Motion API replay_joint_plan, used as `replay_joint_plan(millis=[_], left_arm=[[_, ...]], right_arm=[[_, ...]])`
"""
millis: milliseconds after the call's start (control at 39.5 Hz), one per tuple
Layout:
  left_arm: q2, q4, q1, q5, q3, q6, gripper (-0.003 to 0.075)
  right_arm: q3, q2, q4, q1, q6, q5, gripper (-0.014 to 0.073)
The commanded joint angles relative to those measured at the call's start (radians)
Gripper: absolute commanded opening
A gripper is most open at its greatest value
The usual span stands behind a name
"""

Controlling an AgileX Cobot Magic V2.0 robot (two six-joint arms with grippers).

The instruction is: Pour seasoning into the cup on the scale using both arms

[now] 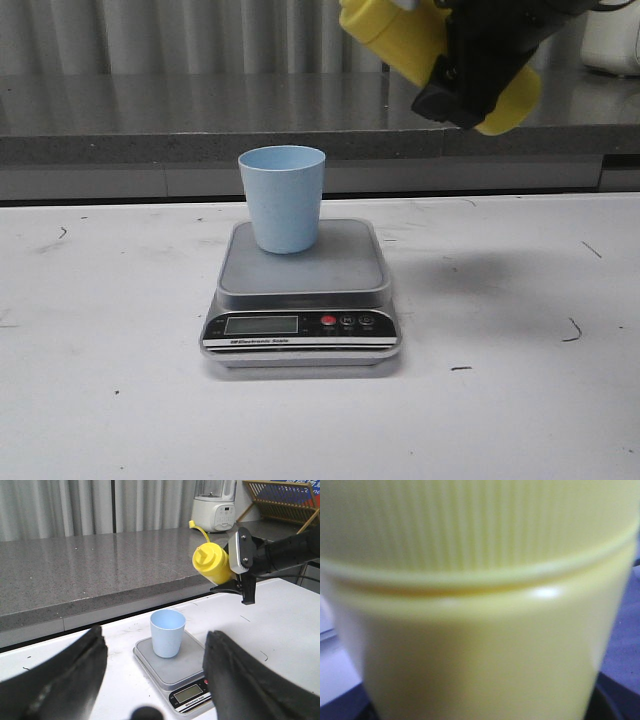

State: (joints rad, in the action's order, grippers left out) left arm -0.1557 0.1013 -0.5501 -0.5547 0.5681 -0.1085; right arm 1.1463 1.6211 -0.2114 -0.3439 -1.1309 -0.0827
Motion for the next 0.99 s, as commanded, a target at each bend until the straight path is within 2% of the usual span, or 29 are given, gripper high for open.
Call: replay_joint_plan(millis=[0, 253, 886, 962], left_arm=[[-0.021, -0.005, -0.007, 0.082, 0.026, -0.009, 0.0421], [-0.021, -0.005, -0.007, 0.082, 0.026, -0.009, 0.0421], [-0.021, -0.005, -0.007, 0.082, 0.026, -0.009, 0.0421], [-0.021, -0.005, -0.007, 0.082, 0.026, -0.009, 0.0421]], right_arm=[[0.085, -0.037, 0.001, 0.000, -0.015, 0.032, 0.0349], [0.195, 0.015, 0.044, 0.000, 0.003, -0.132, 0.0349], [0.197, 0.030, 0.066, 0.000, 0.019, -0.131, 0.0349], [0.197, 0.032, 0.119, 0.002, 0.024, -0.123, 0.0349]])
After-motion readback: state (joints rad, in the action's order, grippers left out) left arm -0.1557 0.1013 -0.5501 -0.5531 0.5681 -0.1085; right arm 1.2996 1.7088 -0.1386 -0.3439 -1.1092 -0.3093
